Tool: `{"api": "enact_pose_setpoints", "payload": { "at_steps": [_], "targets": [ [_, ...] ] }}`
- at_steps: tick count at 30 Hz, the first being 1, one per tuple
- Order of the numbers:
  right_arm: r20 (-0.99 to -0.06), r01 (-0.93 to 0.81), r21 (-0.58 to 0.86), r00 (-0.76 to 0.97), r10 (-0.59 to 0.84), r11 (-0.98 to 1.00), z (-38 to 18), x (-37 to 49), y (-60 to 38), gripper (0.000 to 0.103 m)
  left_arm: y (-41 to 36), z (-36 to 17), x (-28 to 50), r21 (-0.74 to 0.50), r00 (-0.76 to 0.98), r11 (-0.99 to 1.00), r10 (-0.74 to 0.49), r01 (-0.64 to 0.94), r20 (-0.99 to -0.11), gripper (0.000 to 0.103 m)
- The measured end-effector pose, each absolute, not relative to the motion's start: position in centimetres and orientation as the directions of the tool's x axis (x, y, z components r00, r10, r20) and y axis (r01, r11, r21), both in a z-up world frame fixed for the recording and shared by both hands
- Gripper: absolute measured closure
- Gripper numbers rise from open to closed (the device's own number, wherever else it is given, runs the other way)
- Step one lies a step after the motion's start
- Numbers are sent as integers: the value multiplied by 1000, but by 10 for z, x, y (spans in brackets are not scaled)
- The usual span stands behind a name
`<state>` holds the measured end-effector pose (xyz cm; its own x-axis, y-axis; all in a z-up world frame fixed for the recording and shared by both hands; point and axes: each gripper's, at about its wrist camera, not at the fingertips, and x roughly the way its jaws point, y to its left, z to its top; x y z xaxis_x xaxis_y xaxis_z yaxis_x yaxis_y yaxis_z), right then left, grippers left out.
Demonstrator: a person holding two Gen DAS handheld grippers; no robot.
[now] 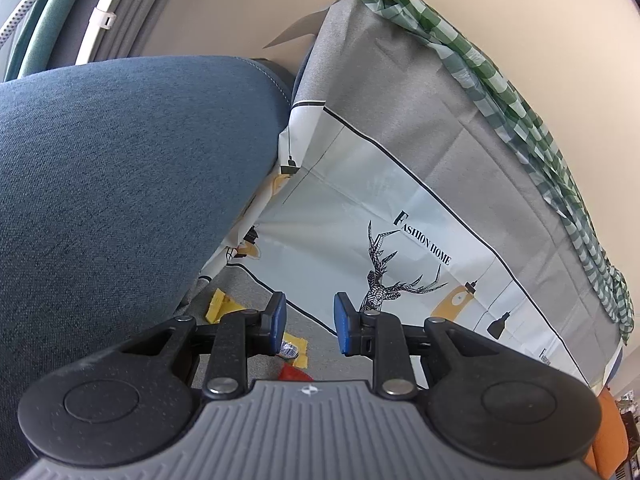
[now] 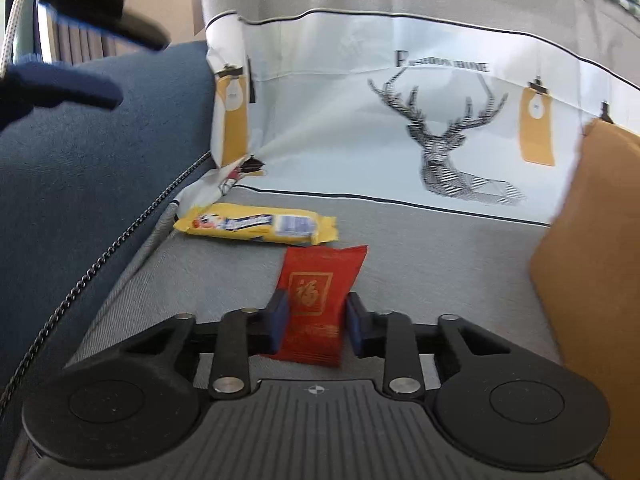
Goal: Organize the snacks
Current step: 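Lower the right tool over the red packet and close on it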
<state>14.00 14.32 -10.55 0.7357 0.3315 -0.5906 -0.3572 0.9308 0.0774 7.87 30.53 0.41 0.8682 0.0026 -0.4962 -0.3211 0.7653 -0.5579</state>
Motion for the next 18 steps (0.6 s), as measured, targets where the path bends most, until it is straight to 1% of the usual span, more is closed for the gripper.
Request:
{"api": "enact_pose_setpoints", "payload": {
  "at_steps": [1, 2, 6, 8, 10, 11, 12, 13, 15, 18],
  "targets": [
    [-592, -355, 75, 736, 328, 932, -104, 136, 136, 100, 306, 4, 78, -560, 867, 762, 3, -325, -498, 75],
    [-602, -350, 61, 734, 314, 935, -103, 132, 130, 103, 307, 3, 77, -563, 866, 759, 2, -328, -500, 75],
    [-663, -310, 82, 692, 284, 947, -105, 122, 100, 103, 311, 1, 74, -572, 862, 744, 11, -346, -507, 75],
    [-673, -297, 101, 683, 285, 950, -104, 114, 90, 103, 313, 0, 72, -582, 860, 730, 16, -358, -509, 75],
    [-666, -298, 131, 680, 306, 946, -100, 112, 88, 100, 314, -1, 70, -591, 859, 718, 20, -368, -512, 75],
    [-659, -299, 145, 682, 318, 943, -100, 112, 90, 97, 313, -1, 69, -590, 858, 718, 21, -370, -512, 75],
    [-650, -306, 160, 683, 334, 938, -99, 113, 94, 83, 311, -1, 69, -585, 858, 722, 22, -368, -513, 75],
    [-638, -311, 172, 688, 346, 935, -98, 114, 98, 62, 309, 0, 70, -579, 859, 730, 20, -363, -512, 75],
    [-620, -303, 192, 700, 355, 933, -97, 120, 108, 46, 306, 1, 73, -560, 857, 749, 20, -354, -514, 75],
    [-619, -279, 223, 699, 357, 934, -98, 136, 125, 45, 306, 0, 75, -553, 858, 757, 17, -347, -514, 75]
  ]
}}
